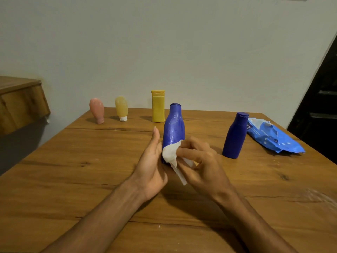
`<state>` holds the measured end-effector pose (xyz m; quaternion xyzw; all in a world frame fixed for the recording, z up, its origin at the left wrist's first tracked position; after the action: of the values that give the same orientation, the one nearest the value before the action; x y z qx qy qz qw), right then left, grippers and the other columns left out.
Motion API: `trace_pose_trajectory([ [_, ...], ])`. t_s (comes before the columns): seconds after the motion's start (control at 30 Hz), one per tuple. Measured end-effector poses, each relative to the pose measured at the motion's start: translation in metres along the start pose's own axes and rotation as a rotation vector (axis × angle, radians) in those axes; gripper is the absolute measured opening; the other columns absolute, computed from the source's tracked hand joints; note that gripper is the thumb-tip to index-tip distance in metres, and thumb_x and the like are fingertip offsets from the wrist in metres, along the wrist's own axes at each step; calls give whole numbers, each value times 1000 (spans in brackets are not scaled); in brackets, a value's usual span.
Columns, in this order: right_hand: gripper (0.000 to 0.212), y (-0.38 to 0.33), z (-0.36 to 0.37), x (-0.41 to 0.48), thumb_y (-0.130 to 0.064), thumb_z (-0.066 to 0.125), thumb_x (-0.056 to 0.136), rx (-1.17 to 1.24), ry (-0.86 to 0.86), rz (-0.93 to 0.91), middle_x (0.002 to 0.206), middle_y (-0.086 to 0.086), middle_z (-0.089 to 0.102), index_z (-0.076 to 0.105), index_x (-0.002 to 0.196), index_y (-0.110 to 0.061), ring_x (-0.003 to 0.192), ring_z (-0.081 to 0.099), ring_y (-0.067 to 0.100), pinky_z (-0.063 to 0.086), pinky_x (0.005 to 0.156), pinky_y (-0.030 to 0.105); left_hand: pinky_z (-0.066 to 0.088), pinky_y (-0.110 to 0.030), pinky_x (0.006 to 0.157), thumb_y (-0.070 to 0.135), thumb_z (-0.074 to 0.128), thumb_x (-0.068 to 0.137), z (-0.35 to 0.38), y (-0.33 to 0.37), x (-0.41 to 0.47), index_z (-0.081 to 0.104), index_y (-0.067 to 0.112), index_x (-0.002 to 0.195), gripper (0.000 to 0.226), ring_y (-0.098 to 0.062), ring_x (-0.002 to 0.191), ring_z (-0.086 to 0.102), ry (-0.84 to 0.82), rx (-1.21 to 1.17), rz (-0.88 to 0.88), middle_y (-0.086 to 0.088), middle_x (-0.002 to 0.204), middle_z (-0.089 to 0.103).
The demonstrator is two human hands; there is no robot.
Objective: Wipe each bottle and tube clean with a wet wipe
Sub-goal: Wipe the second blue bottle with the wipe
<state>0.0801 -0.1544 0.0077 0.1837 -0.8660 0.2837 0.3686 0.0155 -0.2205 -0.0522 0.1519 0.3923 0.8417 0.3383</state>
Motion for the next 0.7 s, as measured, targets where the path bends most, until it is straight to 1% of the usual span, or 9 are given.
trace_pose_trajectory([
  [0.07,9,6,-3,1,-22,65,85,-20,33,38,97,-11,54,68,93,-21,92,49,0,47,68,41,54,-35,86,62,32,95,1,-2,1,57,8,134,71,-22,100,66,0,1,12,-15,116,67],
  [0.1,9,7,-5,2,-20,65,85,-26,49,53,97,-10,54,67,93,-21,91,49,2,47,67,44,54,-36,87,61,32,96,3,-3,1,58,8,133,69,-22,103,66,-4,-4,15,-15,119,67],
  [0.17,8,-1,-4,2,-19,62,85,-44,33,2,98,-11,51,64,90,-25,92,45,-1,47,67,41,56,-32,81,62,35,93,5,-4,2,66,6,121,69,-19,91,69,-32,-43,-1,-13,106,70],
  [0.23,11,-12,1,1,-26,57,84,-50,-37,-68,100,-14,47,63,93,-29,94,40,-4,46,71,34,51,-31,85,65,38,91,7,-3,2,72,6,107,70,-17,83,67,-69,-71,-17,-9,94,69],
  [0.33,18,-8,1,1,-30,55,83,-99,-1,-62,98,-12,50,67,95,-25,93,42,-2,45,71,36,43,-37,98,65,38,91,4,-3,1,70,6,117,72,-21,95,64,-41,-47,5,-13,108,67],
  [0.47,16,11,-13,3,-30,56,84,-25,162,105,93,-11,53,67,92,-21,87,49,1,48,67,44,54,-38,87,64,29,94,12,-8,-2,53,16,139,69,-23,117,62,-54,34,24,-14,131,63],
  [0.53,9,5,-10,2,-29,57,83,-13,115,55,92,-16,48,63,88,-26,88,47,-3,48,66,41,56,-34,82,68,30,91,9,-8,0,51,13,140,76,-21,111,63,-49,30,9,-14,125,64],
  [0.6,7,-6,-3,0,-30,58,80,-42,27,-23,92,-18,45,63,84,-27,93,41,-9,45,67,33,56,-31,80,73,34,88,7,-4,1,49,8,141,85,-20,99,64,-77,12,-12,-13,113,65],
  [0.7,11,-9,-2,1,-30,57,79,-82,39,-29,90,-12,50,65,79,-23,88,42,-5,41,69,32,56,-30,79,68,40,90,12,-4,-2,49,8,140,79,-17,92,66,-125,23,-22,-11,102,67],
])
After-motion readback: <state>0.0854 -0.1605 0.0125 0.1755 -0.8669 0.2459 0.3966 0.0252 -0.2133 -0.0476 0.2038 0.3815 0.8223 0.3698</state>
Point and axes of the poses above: each hand's wrist, its own x-axis towards the middle knuckle, its own z-axis out of the palm, y = z × x, the point moved 8 cm from there along x, towards the middle knuckle
